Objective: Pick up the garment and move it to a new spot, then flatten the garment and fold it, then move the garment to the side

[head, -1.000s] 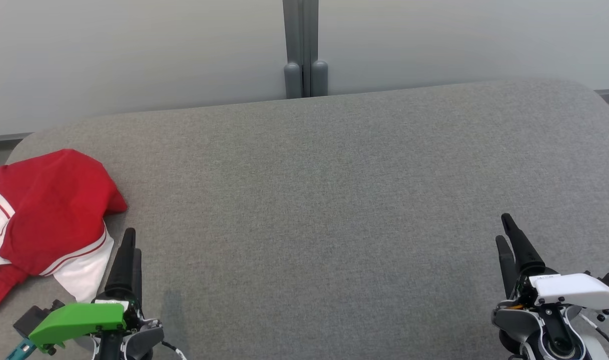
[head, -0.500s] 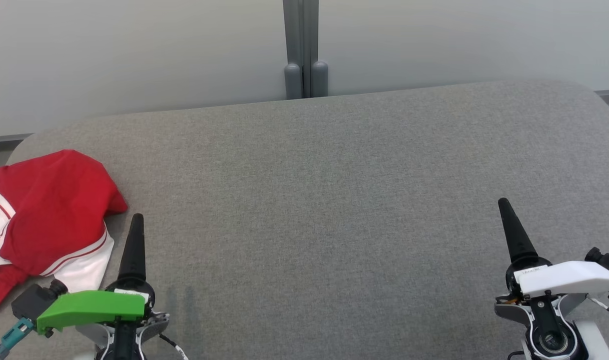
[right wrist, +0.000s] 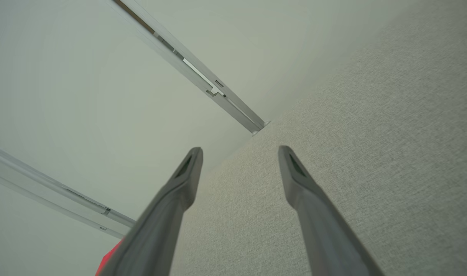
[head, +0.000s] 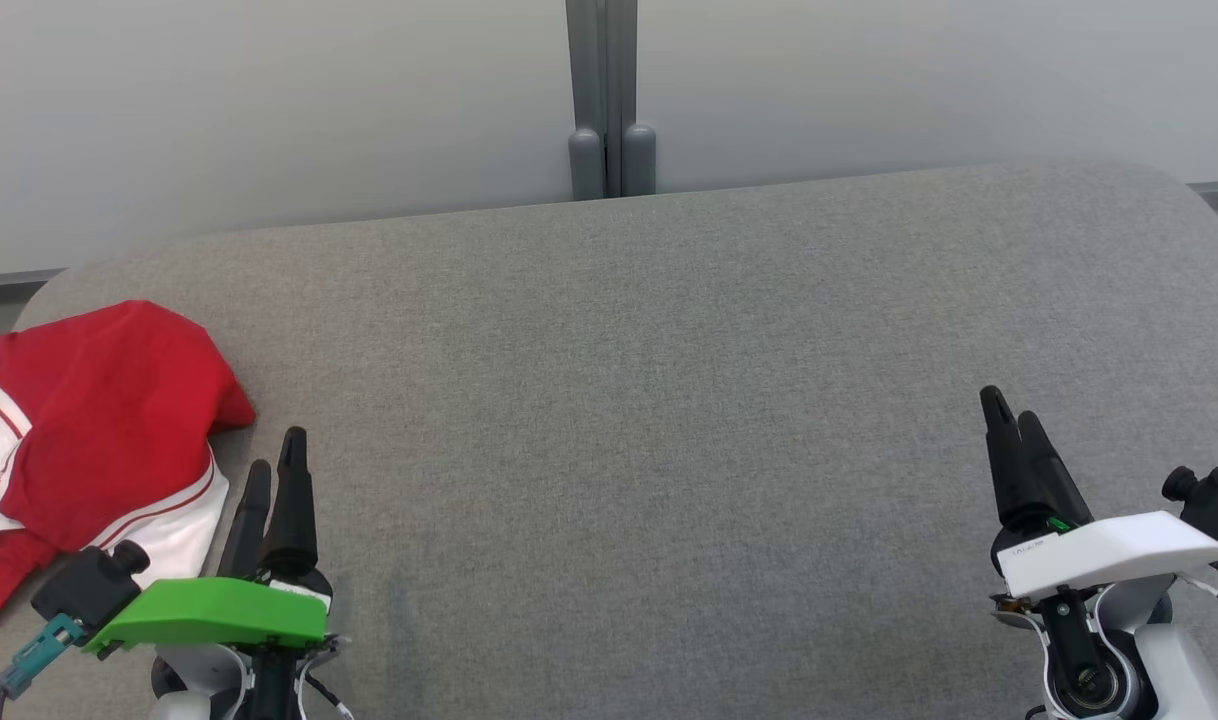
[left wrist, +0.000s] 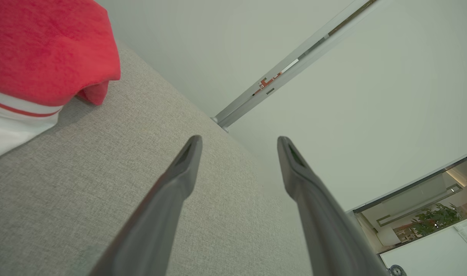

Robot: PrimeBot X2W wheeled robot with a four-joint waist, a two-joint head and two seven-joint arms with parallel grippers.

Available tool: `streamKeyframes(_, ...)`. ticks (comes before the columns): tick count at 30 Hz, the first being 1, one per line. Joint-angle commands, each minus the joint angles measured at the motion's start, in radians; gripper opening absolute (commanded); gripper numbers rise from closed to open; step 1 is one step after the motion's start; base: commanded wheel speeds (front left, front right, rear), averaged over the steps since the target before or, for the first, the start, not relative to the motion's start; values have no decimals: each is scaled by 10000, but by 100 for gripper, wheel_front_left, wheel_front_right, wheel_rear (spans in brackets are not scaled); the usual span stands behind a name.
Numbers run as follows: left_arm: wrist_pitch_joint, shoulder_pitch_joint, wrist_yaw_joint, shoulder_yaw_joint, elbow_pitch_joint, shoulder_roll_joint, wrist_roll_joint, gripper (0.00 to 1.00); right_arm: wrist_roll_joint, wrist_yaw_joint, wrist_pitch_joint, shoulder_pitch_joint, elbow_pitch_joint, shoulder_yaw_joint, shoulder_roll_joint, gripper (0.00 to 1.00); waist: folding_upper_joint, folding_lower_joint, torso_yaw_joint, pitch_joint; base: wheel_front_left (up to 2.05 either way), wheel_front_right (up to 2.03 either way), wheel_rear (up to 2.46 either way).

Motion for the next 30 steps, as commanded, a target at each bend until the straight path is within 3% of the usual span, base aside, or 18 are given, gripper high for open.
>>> streamKeyframes(1,-106,-284,6,-24,-77,99,443,100,-444,3,-122,-114,-191,46,-116,100,0,0,2,-2,0,0,0)
streamKeyframes(30,-954,-415,10,-323,506,111,3884,100,-4103,3,-912,-15,-104,368,-159,100,0,0,14,-21,0,0,0)
